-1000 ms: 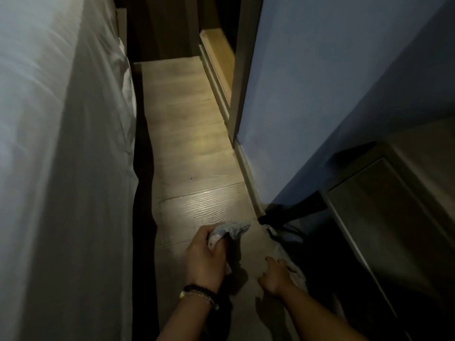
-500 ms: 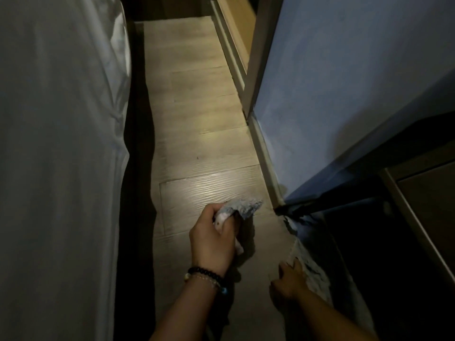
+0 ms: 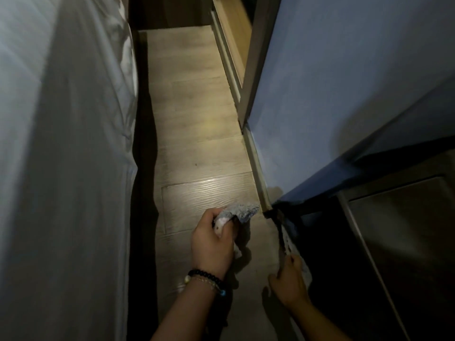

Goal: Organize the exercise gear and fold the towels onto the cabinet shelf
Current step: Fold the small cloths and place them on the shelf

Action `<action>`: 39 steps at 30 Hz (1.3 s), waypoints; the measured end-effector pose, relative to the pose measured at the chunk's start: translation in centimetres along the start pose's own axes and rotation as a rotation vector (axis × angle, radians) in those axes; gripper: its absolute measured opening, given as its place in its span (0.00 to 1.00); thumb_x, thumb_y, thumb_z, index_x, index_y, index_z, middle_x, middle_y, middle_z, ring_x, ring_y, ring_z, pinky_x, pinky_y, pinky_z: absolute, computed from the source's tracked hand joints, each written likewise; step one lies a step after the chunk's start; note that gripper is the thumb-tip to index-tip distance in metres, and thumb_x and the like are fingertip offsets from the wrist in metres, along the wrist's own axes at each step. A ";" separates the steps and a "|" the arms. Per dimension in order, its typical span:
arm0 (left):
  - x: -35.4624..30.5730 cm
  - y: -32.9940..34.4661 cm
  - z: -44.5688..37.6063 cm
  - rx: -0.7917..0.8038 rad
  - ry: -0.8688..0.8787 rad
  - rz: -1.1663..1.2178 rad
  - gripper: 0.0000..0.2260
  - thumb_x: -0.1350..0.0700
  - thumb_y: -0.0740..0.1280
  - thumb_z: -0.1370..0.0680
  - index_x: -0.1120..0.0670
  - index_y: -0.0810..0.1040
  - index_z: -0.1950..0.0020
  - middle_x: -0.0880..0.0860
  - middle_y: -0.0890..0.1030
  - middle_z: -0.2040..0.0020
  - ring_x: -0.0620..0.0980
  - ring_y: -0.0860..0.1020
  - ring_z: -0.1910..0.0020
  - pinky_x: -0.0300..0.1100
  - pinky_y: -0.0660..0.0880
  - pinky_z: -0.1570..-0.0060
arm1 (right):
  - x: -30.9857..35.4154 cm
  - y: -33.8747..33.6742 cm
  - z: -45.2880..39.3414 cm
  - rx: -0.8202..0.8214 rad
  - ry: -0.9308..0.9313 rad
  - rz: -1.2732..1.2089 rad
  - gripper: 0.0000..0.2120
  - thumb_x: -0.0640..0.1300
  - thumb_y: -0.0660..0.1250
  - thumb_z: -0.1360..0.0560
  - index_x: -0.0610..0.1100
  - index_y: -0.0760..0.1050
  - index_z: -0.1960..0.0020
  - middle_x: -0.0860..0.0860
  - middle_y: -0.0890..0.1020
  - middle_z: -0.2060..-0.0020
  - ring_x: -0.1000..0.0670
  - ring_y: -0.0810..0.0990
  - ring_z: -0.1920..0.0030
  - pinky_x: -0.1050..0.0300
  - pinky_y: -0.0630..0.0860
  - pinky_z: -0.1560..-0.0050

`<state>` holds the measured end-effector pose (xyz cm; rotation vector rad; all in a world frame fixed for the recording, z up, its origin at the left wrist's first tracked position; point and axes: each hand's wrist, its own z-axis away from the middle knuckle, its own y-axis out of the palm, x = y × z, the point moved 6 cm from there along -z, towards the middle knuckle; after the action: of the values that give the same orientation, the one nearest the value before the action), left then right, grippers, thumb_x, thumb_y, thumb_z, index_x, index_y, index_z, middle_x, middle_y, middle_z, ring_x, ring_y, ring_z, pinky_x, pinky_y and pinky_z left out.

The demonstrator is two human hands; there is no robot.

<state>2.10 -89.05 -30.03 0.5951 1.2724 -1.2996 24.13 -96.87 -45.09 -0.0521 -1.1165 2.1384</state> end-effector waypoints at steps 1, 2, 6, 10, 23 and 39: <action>-1.8 -0.6 0.7 -0.003 0.013 -0.002 0.09 0.63 0.69 0.26 0.49 0.77 0.58 0.46 0.80 0.66 0.39 0.77 0.66 0.32 0.72 0.65 | 1.0 -1.7 1.6 -0.010 -0.019 -0.016 0.36 0.42 0.67 0.26 0.44 0.54 0.24 0.45 0.55 0.26 0.44 0.67 0.32 0.58 0.67 0.35; -3.8 -1.3 1.3 -0.007 0.026 -0.011 0.11 0.64 0.69 0.26 0.48 0.77 0.59 0.45 0.79 0.67 0.36 0.77 0.67 0.27 0.69 0.66 | 2.0 -3.4 3.3 -0.019 -0.042 -0.037 0.34 0.42 0.67 0.26 0.44 0.56 0.24 0.45 0.56 0.26 0.44 0.67 0.31 0.58 0.66 0.35; -12.1 -4.3 3.7 0.015 0.024 -0.014 0.13 0.65 0.69 0.25 0.47 0.75 0.60 0.43 0.78 0.68 0.31 0.76 0.67 0.23 0.67 0.69 | 6.5 -11.1 10.5 0.013 -0.140 -0.130 0.27 0.39 0.67 0.25 0.38 0.63 0.28 0.45 0.60 0.29 0.45 0.69 0.33 0.61 0.64 0.35; -20.4 -7.9 5.7 0.048 0.033 -0.010 0.10 0.63 0.68 0.24 0.49 0.75 0.60 0.42 0.79 0.69 0.32 0.76 0.68 0.23 0.68 0.69 | 11.2 -19.1 17.6 0.042 -0.180 -0.212 0.22 0.34 0.66 0.25 0.34 0.67 0.32 0.42 0.65 0.33 0.44 0.72 0.36 0.61 0.67 0.38; -44.1 -21.0 11.5 0.052 0.234 0.003 0.08 0.60 0.66 0.22 0.47 0.79 0.54 0.40 0.82 0.57 0.36 0.79 0.59 0.26 0.71 0.62 | 26.9 -42.8 37.1 -0.118 -0.509 -0.463 0.13 0.28 0.73 0.32 0.45 0.79 0.64 0.48 0.79 0.58 0.58 0.79 0.55 0.73 0.73 0.56; -57.1 -28.7 8.7 0.014 0.218 0.312 0.06 0.57 0.72 0.28 0.55 0.76 0.55 0.56 0.83 0.60 0.57 0.82 0.58 0.52 0.78 0.58 | 40.5 -53.9 44.1 -0.121 -0.673 -0.721 0.06 0.38 0.71 0.29 0.46 0.79 0.54 0.46 0.81 0.62 0.44 0.79 0.59 0.51 0.76 0.59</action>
<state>-9.36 -83.42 33.14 0.9260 1.2860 -1.0055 9.76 -83.18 32.97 0.9320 -1.3546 1.4438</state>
